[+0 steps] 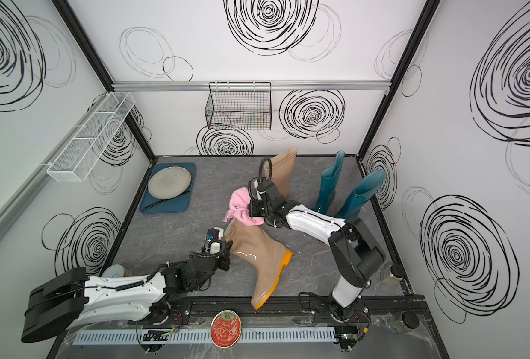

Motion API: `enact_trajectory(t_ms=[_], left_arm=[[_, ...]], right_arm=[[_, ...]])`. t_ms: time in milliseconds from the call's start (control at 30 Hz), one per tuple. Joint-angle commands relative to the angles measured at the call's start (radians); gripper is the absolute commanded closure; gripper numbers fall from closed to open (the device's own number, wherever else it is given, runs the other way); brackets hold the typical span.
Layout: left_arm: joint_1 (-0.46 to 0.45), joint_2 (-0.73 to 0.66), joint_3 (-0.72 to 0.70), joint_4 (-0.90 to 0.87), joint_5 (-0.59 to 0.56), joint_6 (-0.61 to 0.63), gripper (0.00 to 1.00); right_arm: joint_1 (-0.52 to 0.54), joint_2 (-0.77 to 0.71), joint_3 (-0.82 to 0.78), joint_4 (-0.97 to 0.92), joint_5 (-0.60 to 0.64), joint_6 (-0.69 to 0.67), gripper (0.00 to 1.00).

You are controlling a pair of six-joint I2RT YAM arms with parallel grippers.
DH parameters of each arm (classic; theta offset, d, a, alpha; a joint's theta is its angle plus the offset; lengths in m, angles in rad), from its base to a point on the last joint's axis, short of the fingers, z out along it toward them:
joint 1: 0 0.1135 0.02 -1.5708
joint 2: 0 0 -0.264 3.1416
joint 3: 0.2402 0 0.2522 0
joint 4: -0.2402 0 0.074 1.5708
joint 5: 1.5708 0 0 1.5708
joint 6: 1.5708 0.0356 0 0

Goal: Wipe the rubber boots with a cloth
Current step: Wipe the dirt off the rubber boot.

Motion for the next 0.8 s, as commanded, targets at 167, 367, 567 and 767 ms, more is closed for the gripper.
enact_trajectory(t_ms=[167,367,567,767], left_arm=[[-0.013,-0.06,0.003,0.036,-0.068,-0.003,1.0],[-0.012,-0.086,-0.007,-0.007,-0.083,0.003,1.0],[-0.011,-0.093,-0.012,0.005,-0.088,0.009,1.0],[-0.024,-0.053,0.017,0.012,-0.093,0.005,1.0]], right_arm=[[0.019,-0.148,-0.239,0.033,0.086,0.001,1.0],[-0.007,-0.439,-0.51,-0.062,0.097,0.038,1.0],[0.0,-0.487,-0.624,0.104,0.008,0.049,1.0],[0.068,-0.169,-0.208,0.01,-0.028,-0.017,1.0]])
